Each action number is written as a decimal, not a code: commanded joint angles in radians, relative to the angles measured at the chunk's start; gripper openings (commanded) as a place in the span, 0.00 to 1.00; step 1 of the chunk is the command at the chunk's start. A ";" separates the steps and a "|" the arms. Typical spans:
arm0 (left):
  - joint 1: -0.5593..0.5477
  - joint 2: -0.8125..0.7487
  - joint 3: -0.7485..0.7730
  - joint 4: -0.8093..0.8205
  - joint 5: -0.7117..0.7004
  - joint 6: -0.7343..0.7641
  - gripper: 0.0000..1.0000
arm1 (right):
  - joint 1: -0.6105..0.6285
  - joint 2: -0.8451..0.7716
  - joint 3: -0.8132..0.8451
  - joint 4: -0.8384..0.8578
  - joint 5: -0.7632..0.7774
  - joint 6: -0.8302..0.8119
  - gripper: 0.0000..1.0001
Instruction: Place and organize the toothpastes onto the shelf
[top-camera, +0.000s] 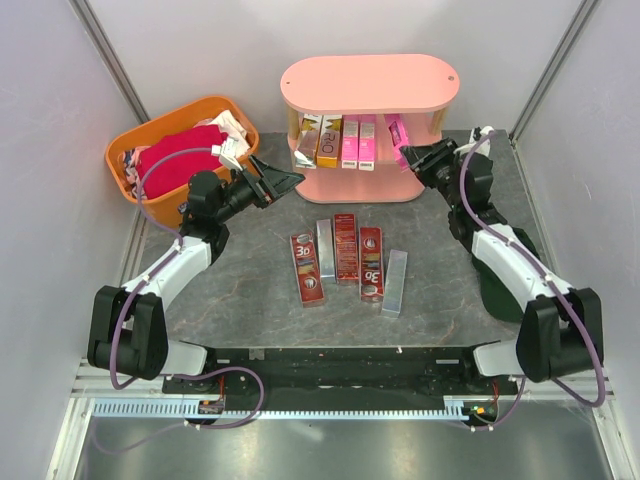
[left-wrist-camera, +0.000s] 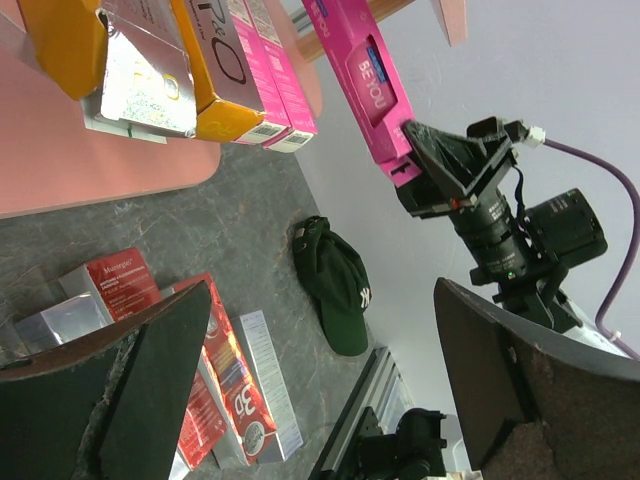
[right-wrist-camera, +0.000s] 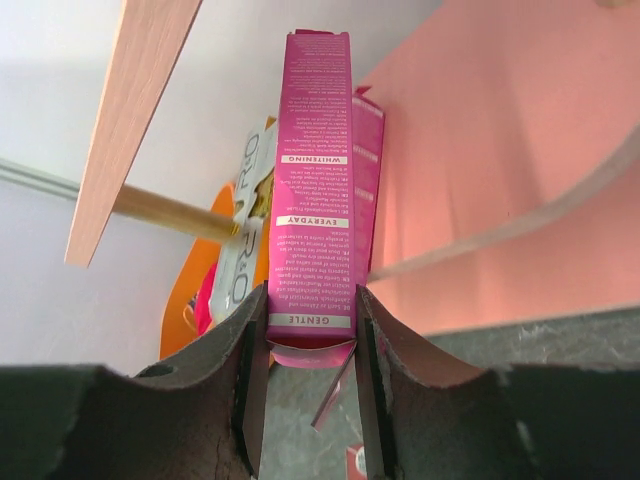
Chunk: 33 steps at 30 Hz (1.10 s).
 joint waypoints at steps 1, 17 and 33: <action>0.004 -0.008 0.016 0.032 0.018 0.027 1.00 | -0.003 0.086 0.087 0.095 0.049 0.021 0.00; 0.004 -0.012 0.024 0.004 0.013 0.041 1.00 | 0.007 0.259 0.103 0.144 0.046 0.172 0.00; 0.004 -0.012 0.021 -0.001 0.018 0.039 1.00 | 0.060 0.302 0.109 0.095 0.070 0.226 0.32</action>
